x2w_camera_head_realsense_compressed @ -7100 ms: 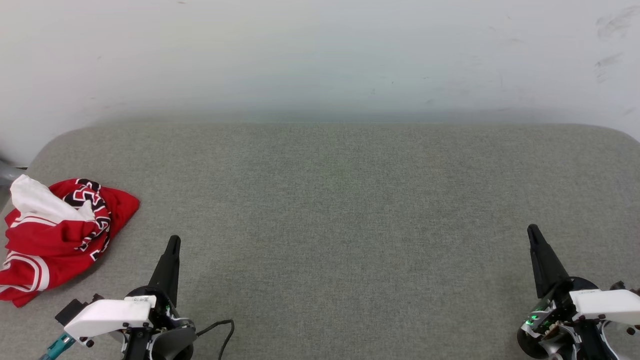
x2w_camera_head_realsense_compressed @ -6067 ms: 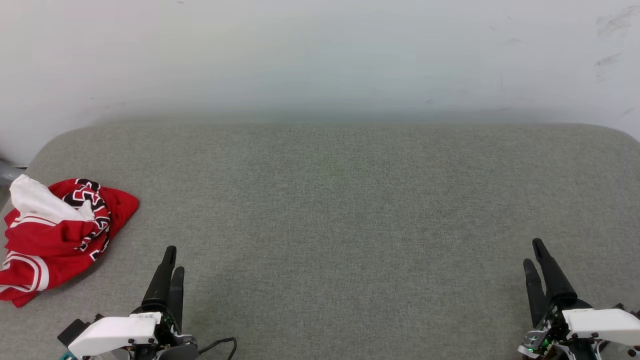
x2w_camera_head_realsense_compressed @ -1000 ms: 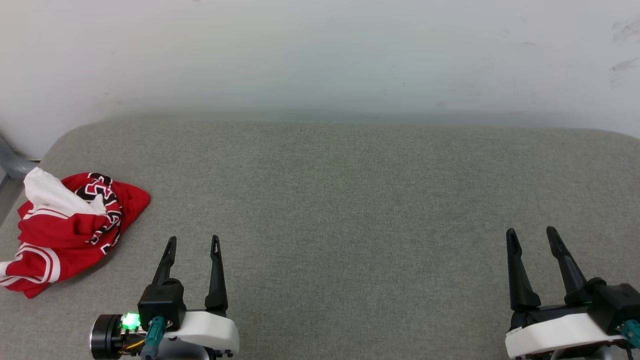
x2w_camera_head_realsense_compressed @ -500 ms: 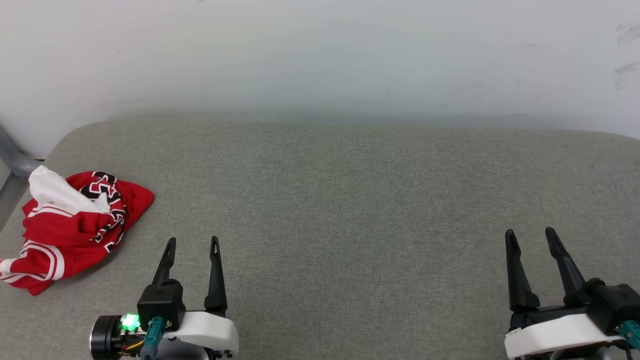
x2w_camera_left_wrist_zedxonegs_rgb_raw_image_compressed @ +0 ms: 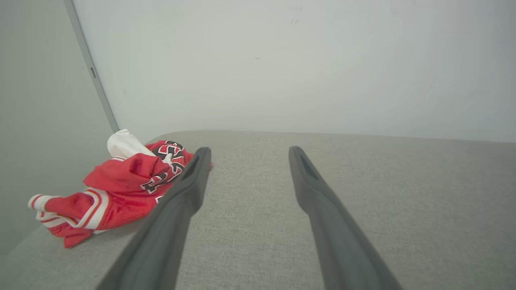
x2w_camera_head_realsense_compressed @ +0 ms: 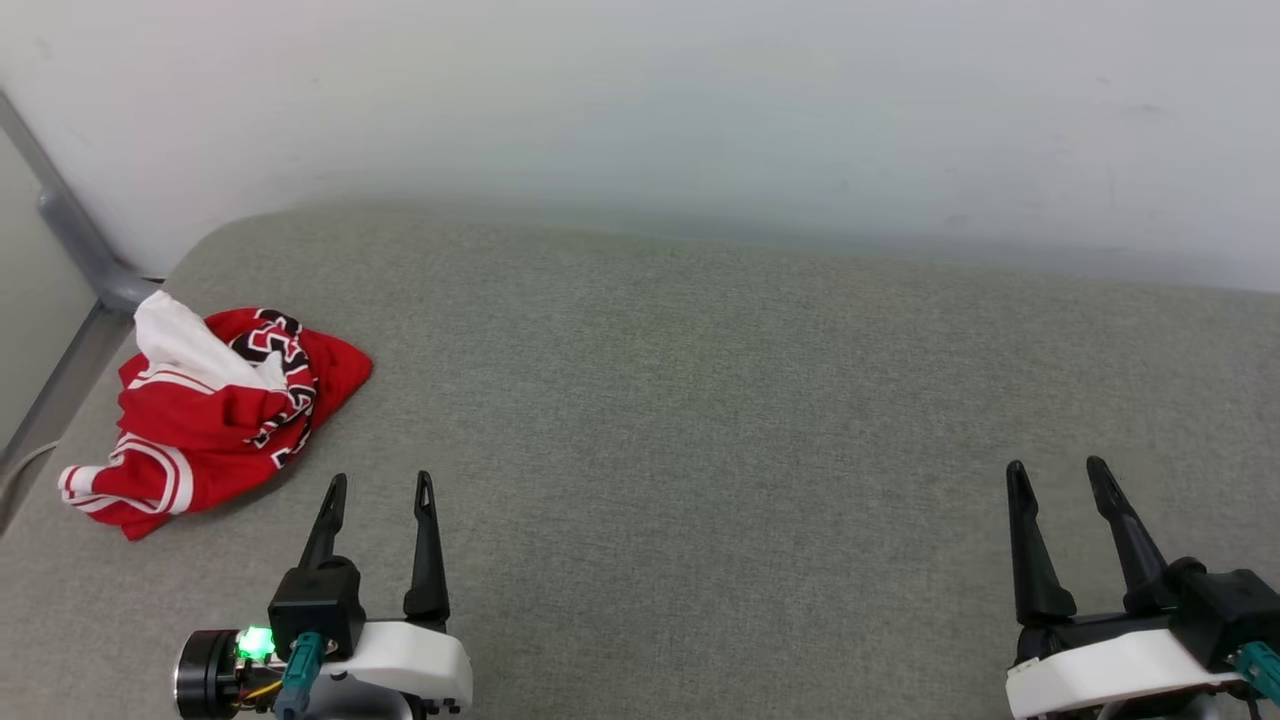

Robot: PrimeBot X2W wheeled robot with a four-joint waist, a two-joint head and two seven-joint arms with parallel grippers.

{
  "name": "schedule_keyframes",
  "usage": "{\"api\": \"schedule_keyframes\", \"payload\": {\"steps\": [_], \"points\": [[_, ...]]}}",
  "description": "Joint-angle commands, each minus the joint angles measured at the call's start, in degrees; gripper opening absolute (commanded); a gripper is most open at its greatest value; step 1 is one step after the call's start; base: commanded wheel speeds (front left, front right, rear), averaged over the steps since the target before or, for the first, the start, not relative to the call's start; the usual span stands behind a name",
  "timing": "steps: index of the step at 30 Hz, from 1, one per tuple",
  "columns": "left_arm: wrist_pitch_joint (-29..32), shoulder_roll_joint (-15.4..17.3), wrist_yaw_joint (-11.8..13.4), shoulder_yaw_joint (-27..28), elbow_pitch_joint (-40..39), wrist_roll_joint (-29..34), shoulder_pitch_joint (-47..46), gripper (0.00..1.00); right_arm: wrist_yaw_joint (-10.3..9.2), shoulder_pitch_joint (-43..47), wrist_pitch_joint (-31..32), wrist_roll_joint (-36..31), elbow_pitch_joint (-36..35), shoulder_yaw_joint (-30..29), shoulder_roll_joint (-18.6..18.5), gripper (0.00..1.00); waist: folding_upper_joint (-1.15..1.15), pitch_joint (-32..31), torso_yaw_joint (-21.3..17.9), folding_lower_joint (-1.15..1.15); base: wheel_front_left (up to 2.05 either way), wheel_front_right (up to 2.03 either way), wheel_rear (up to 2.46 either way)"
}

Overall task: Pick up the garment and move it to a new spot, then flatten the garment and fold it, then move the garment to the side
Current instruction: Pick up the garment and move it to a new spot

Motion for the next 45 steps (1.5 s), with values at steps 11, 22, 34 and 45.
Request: {"api": "schedule_keyframes", "payload": {"steps": [11,22,34,45], "points": [[-0.16,-0.08,-0.45,0.98,0.04,0.17,-0.84,1.0,-0.04,0.45,-0.12,-0.32,-0.49,0.69,0.18,1.0,0.0,0.23,6.3,0.0,0.0,0.0,0.0],[-0.16,-0.11,-0.63,1.39,0.08,-0.11,-0.6,1.0,-0.04,0.85,-0.12,-0.25,-0.76,1.31,0.18,1.0,0.0,0.51,12.72,0.0,0.0,0.0,0.0],[-0.16,-0.12,-1.0,1.81,0.04,-0.59,-0.69,1.0,-0.04,0.83,-0.12,-0.56,-1.15,1.68,0.17,1.0,0.0,0.58,19.19,0.0,0.0,0.0,0.0],[-0.16,-0.13,-1.2,2.55,-0.11,-1.11,-0.7,1.0,-0.04,0.62,-0.12,-0.54,-1.12,2.16,0.17,1.0,0.0,1.02,22.6,0.0,0.0,0.0,0.0]]}}
